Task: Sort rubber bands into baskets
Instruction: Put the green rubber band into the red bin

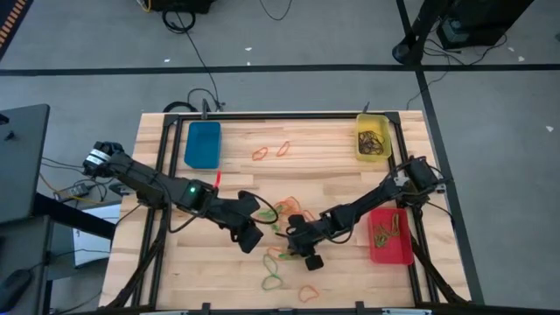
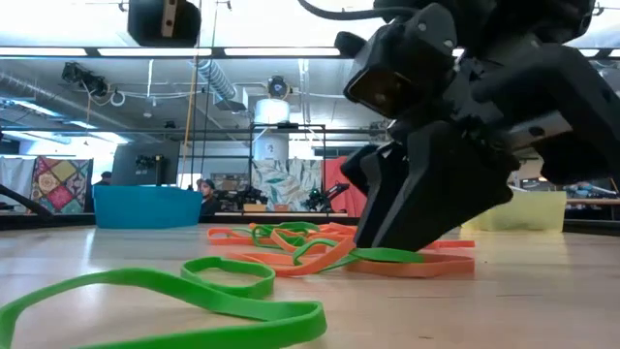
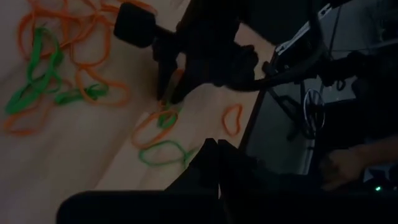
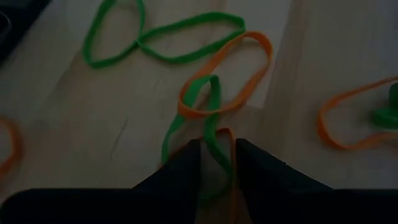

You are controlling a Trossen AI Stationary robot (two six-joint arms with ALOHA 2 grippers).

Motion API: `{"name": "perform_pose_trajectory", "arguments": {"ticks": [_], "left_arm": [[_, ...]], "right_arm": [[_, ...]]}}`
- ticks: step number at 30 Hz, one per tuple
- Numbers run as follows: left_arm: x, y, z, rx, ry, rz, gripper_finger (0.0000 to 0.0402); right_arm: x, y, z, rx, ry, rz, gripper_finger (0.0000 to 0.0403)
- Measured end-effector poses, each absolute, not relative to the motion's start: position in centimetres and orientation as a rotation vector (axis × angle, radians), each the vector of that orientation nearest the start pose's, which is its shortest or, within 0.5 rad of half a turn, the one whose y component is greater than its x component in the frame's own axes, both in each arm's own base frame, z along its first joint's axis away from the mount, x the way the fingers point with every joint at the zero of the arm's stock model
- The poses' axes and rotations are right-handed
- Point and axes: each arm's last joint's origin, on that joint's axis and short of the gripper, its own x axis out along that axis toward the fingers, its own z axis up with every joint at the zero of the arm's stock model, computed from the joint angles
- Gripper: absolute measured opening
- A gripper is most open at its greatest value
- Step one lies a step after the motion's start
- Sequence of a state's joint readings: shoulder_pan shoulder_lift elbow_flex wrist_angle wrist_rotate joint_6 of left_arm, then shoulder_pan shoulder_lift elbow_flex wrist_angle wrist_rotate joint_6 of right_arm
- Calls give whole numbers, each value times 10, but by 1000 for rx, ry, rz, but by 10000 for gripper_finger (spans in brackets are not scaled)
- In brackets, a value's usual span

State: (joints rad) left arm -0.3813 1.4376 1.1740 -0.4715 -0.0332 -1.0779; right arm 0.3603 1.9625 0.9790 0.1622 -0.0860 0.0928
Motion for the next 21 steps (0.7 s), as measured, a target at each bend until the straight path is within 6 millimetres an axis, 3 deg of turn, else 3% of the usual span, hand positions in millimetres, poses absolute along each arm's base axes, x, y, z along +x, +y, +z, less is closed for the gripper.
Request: {"name": "perform_pose_trajectory", "arguments": {"ticks": [4,10,14,16,18,21], "left_arm": [[284,-116,292,-851,850,98,7],[280,-115,288,-831,897,128,7],[279,-115,287,-810,902,140,7],[279,-114,287,-782,885,152,7],[280,-113,288,-743,856,173,7],[282,-109,288,-684,809,217,7]], "right_arm": [[346,132,105,-62,846,352,86],[340,126,113,-49,912,219,11],[326,99,135,-4,994,-186,28],[320,81,150,122,980,-331,31],[316,67,153,294,986,-302,30],[316,57,145,509,1022,-16,27]]}}
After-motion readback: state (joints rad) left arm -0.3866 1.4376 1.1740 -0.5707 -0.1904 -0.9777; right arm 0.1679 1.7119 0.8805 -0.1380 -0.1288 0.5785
